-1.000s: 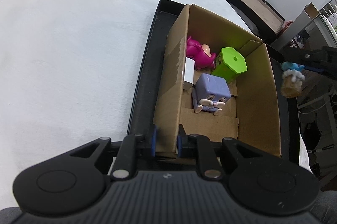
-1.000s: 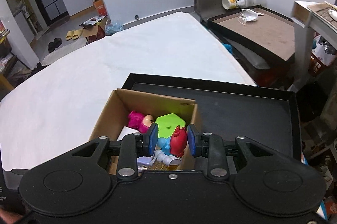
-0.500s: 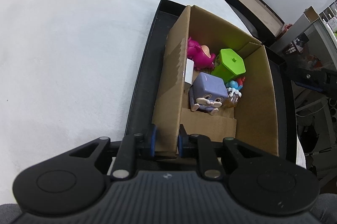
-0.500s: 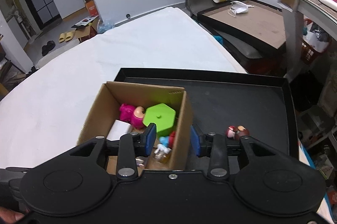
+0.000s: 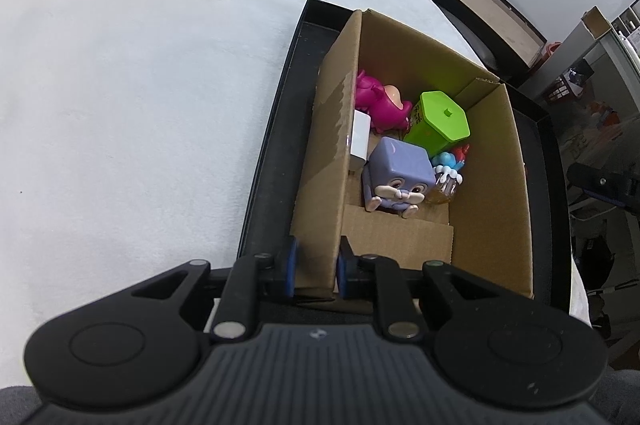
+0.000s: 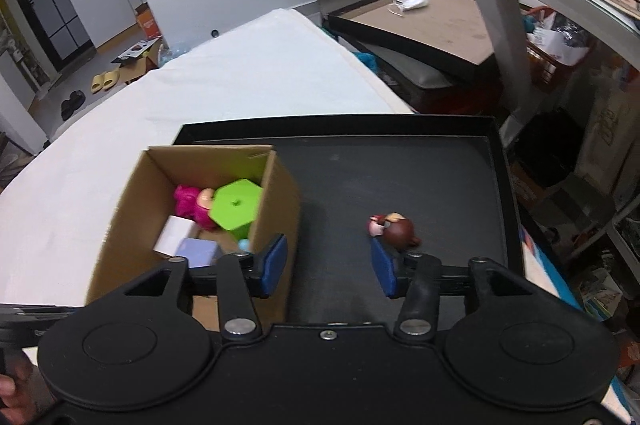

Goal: Organize rigid objects
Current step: 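Carry the red figure and bottle into the box and release them, then lower the right gripper onto the brown round figure and close on it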

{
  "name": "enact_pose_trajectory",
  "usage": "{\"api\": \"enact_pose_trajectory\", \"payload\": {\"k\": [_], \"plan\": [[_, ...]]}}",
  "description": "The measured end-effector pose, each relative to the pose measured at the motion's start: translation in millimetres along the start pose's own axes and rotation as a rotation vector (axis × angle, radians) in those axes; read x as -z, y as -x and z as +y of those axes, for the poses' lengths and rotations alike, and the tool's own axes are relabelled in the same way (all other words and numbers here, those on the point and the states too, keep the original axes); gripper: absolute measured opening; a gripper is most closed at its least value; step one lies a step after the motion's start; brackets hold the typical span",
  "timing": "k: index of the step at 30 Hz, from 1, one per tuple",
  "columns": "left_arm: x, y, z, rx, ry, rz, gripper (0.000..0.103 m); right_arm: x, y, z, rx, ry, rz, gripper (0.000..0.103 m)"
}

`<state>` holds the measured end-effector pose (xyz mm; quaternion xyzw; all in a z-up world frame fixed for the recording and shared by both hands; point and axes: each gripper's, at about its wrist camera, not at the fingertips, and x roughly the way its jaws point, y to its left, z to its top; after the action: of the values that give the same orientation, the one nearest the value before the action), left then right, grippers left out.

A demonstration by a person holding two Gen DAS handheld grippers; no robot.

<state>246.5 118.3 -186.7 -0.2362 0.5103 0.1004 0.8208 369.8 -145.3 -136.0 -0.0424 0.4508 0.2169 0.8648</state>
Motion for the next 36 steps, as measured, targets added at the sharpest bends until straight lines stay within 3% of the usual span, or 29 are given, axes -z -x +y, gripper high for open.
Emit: {"api": "enact_pose_trajectory", "payload": {"k": [18, 31, 36], "plan": [[0, -2, -15, -0.096, -0.021, 0.004, 0.014, 28, -34, -55, -0.055, -0.082, 0.011, 0.06], [-5, -8, -27, -0.187, -0.029, 0.03, 0.013, 18, -77, -71, -0.083, -0.076, 0.04, 0.06], [-7, -9, -30, -0.206, -0.028, 0.036, 0.012, 15, -87, -70, -0.096, -0.049, 0.036, 0.066]]}}
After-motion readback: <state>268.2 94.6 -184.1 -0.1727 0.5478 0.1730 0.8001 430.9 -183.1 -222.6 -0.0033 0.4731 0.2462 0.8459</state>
